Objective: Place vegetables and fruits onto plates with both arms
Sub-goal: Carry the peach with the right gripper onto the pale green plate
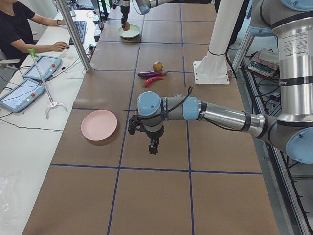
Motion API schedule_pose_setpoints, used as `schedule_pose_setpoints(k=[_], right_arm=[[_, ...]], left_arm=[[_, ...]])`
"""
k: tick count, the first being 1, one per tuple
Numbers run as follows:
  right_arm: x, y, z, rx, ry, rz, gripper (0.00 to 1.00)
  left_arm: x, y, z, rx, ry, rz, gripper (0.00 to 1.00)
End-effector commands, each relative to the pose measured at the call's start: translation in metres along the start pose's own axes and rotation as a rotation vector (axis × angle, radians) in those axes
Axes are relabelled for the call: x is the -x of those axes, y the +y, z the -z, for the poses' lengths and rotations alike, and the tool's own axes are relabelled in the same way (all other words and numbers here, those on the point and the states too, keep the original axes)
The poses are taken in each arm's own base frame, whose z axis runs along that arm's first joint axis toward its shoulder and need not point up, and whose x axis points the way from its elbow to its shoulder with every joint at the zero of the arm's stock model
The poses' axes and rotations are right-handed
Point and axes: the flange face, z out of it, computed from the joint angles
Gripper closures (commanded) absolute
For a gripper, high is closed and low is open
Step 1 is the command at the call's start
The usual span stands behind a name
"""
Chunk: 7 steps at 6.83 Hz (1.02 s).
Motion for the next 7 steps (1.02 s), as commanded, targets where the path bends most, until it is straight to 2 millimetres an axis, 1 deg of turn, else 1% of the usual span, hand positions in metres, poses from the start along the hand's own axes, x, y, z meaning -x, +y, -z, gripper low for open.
schedule_pose_setpoints(k=[1,2,3,4,5,6,7], right_arm=[[-0.076,-0.008,-0.041,0.075,0.075,-0.055,0.99],[-0.069,-0.002,-0.052,0.09,0.081,-0.048,0.92],[-0.054,0.009,-0.069,0.091,0.107,-0.022,0.85],[-0.051,0.011,-0.074,0.079,0.132,-0.01,0.55],[-0.053,0.01,-0.072,0.075,0.131,-0.011,0.01],[-0.052,0.006,-0.06,0.058,0.118,0.0,0.0],[-0.049,0.01,-0.048,0.042,0.098,0.012,0.0]], left_arm=[[-0.001,0.0,0.001,-0.001,0.0,-0.002,0.0],[0.0,0.001,0.0,0.0,0.0,-0.001,0.0],[0.001,0.002,0.0,0.0,0.0,0.001,0.0],[0.0,0.001,0.0,0.0,0.0,-0.001,0.0],[-0.002,0.001,0.002,-0.004,0.0,-0.005,0.0],[-0.003,0.0,0.003,-0.009,-0.001,-0.009,0.0],[-0.006,-0.002,0.006,-0.027,-0.003,-0.021,0.0]])
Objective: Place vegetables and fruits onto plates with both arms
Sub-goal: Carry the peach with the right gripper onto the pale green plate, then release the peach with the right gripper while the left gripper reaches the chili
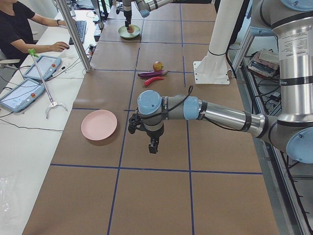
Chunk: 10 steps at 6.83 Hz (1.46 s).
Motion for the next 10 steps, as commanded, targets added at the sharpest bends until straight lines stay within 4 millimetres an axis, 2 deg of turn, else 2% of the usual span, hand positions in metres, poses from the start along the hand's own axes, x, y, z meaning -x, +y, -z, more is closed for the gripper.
schedule_pose_setpoints(k=[1,3,4,5,6,8,9,10], right_arm=[[0.004,0.01,0.03,-0.044,-0.04,0.025,0.0],[0.011,0.042,0.058,-0.039,-0.136,0.06,0.0],[0.011,0.065,0.081,-0.069,-0.168,0.091,0.0],[0.007,0.085,0.095,-0.084,-0.186,0.109,0.0],[0.003,0.102,0.106,-0.089,-0.2,0.117,0.0],[0.0,0.134,0.126,-0.076,-0.255,0.143,0.0],[-0.004,0.147,0.132,-0.066,-0.275,0.143,0.0],[0.002,0.159,0.146,-0.052,-0.312,0.08,0.0]], left_arm=[[-0.004,-0.002,0.003,-0.019,0.0,-0.016,0.0],[-0.025,-0.01,0.011,-0.046,0.094,-0.011,0.0],[-0.049,-0.027,0.017,-0.065,0.124,0.058,0.0],[-0.08,-0.04,0.008,-0.08,0.137,0.09,0.0],[-0.121,-0.05,-0.013,-0.074,0.161,0.155,0.0],[-0.234,-0.092,-0.033,-0.035,0.23,0.316,0.0],[-0.307,-0.112,-0.052,-0.038,0.203,0.378,0.0],[-0.383,-0.119,-0.088,-0.02,0.178,0.419,0.0]])
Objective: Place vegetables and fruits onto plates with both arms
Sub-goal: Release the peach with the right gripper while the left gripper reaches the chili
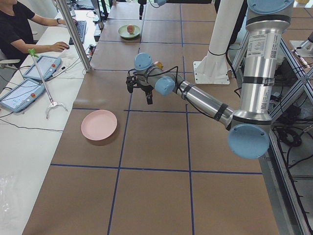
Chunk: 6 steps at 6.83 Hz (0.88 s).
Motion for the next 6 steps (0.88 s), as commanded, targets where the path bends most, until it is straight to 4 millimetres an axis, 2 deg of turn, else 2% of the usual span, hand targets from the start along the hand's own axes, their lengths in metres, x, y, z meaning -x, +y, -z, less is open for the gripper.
schedule_pose_setpoints(k=[1,2,3,5,6], right_arm=[[0.015,0.026,0.016,0.011,-0.046,-0.081,0.0],[0.013,0.032,0.012,0.022,-0.046,-0.08,0.0],[0.016,0.034,0.007,0.03,-0.045,-0.076,0.0],[0.027,0.042,-0.004,0.05,-0.046,-0.093,0.0],[0.028,0.042,-0.005,0.052,-0.046,-0.094,0.0]], left_arm=[[-0.124,0.011,-0.087,-0.035,-0.043,0.166,0.0],[-0.169,-0.002,-0.124,-0.073,-0.065,0.312,0.0],[-0.194,-0.006,-0.145,-0.086,-0.074,0.404,0.0],[-0.228,0.001,-0.192,-0.155,-0.096,0.526,0.0],[-0.242,0.0,-0.2,-0.157,-0.076,0.612,0.03]])
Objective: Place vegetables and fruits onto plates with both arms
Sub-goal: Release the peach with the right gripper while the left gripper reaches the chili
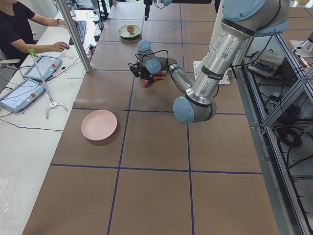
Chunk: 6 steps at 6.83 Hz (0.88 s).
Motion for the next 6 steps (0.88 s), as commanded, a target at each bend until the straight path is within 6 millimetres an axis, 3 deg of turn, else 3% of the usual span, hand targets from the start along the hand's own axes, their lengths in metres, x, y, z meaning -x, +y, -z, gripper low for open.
schedule_pose_setpoints(k=[1,3,6], right_arm=[[0.003,0.003,-0.004,0.006,0.001,-0.004,0.0],[0.004,0.003,-0.004,0.006,0.0,-0.003,0.0],[0.009,0.005,0.002,0.002,-0.012,0.005,0.0]], left_arm=[[-0.022,0.023,-0.033,-0.037,0.007,0.126,0.03],[-0.02,0.031,-0.055,-0.075,-0.01,0.116,0.12],[-0.018,0.033,-0.064,-0.075,-0.025,0.115,0.61]])
